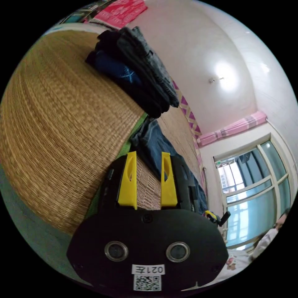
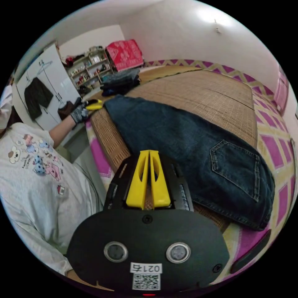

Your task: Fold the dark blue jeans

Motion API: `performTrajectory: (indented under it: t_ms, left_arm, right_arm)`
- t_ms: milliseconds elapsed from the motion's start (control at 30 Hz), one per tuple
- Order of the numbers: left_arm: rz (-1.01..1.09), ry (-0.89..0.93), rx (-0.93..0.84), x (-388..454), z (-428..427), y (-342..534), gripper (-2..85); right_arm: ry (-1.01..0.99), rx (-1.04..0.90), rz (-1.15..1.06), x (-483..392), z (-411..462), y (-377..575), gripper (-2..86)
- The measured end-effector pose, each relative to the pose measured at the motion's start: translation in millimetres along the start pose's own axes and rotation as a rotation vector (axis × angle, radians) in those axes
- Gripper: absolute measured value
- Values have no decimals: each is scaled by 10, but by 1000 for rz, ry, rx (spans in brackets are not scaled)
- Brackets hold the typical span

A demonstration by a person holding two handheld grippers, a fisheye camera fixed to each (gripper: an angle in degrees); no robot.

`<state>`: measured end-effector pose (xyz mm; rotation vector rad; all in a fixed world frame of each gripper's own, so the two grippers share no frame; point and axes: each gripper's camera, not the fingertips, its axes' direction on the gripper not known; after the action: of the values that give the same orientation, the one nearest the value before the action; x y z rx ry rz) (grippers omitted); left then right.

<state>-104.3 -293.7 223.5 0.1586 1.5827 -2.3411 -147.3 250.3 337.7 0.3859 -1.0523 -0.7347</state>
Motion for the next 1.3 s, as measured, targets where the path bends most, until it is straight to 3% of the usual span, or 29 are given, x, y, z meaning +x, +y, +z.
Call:
performTrajectory:
  t_ms: [300, 400, 600, 800, 1000, 1167, 1300]
  left_arm:
    - [-45, 17, -7, -140, 116, -100, 109]
    - [-36, 181, -33, -152, 285, -63, 70]
    - [-6, 103, -17, 146, 440, 195, -4]
    - [229, 82, 49, 1483, 191, 607, -9]
    - [767, 61, 64, 4115, 602, 1993, -9]
    - [1053, 126, -170, 5614, 2176, 3878, -9]
    - [1089, -46, -426, 5619, 3720, 4948, -9]
  right_arm:
    - [-99, 175, 145, 35, -652, 662, -6]
    - [-106, 187, 196, 125, -718, 846, -5]
    - [-163, 218, 255, 251, -903, 1111, -6]
    - [-111, 234, 253, 307, -1273, 1408, -5]
    - [-138, 315, 283, 466, -1605, 1777, -6]
    - [-154, 356, 321, 584, -1817, 2088, -6]
    - [-166, 389, 372, 675, -2002, 2374, -5]
